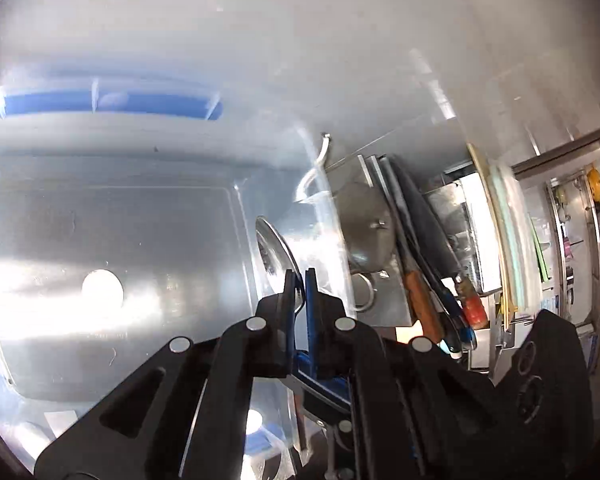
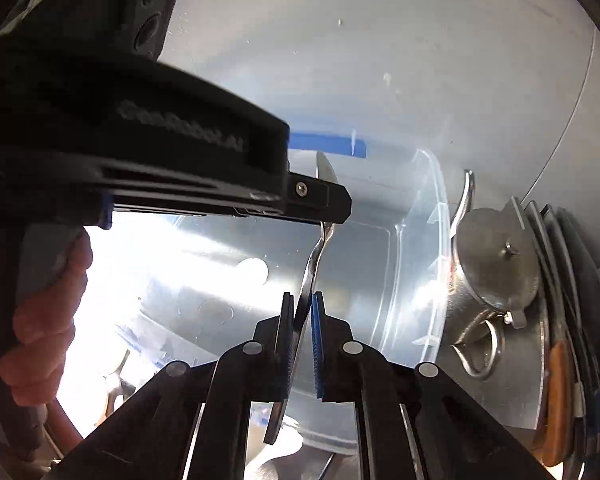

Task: Organize utensils
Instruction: 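Carry the spoon over the clear box and open both grippers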

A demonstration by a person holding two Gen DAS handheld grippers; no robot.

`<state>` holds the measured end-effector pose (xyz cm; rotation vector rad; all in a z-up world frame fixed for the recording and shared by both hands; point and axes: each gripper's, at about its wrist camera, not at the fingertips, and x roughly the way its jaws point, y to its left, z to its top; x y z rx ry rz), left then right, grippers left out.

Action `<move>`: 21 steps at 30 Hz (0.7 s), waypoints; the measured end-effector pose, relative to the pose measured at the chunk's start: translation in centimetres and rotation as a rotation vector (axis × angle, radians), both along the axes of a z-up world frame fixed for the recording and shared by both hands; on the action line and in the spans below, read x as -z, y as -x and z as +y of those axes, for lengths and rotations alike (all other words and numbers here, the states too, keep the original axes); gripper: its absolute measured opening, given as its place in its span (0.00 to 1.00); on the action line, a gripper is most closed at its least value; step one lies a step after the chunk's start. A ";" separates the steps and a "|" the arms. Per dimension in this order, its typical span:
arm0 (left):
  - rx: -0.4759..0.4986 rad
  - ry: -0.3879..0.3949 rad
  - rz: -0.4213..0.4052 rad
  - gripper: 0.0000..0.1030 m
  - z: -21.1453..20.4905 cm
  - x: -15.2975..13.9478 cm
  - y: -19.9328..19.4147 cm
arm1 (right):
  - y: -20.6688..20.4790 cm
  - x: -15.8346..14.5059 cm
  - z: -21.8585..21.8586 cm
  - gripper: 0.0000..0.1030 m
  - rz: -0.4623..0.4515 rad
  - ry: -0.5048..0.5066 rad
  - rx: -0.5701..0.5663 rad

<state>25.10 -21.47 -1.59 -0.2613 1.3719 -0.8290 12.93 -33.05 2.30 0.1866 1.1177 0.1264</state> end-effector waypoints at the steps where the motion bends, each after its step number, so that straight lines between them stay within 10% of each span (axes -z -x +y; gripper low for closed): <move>1: 0.003 -0.006 0.055 0.04 -0.1 2.3 -1.1 | -0.8 1.0 -0.1 0.09 0.027 0.004 0.005; 9: -0.028 -0.038 0.300 0.04 -0.6 11.7 -4.7 | -4.2 7.4 -0.5 0.01 0.237 0.053 0.041; 13: -0.017 -0.024 0.160 0.04 0.3 8.9 -3.9 | -1.9 3.5 -1.9 0.02 0.134 -0.032 0.050; 16: 0.024 0.055 -0.021 0.06 0.7 3.3 -2.0 | 3.6 -1.6 -3.6 0.32 -0.003 -0.055 0.059; 17: 0.037 0.076 -0.096 0.27 1.0 1.0 -0.7 | 5.9 -2.9 -4.1 0.52 -0.043 -0.028 0.069; 18: 0.046 0.104 -0.158 0.70 1.3 -1.2 1.0 | 8.2 -3.9 -4.5 0.56 -0.080 0.011 0.086; 19: 0.032 0.153 -0.197 0.91 2.0 -3.2 2.6 | 10.7 -4.3 -4.9 0.56 -0.098 0.043 0.099; 21: 0.036 0.253 -0.239 0.92 2.7 -6.3 5.6 | 15.1 -3.3 -5.9 0.56 -0.068 0.082 0.141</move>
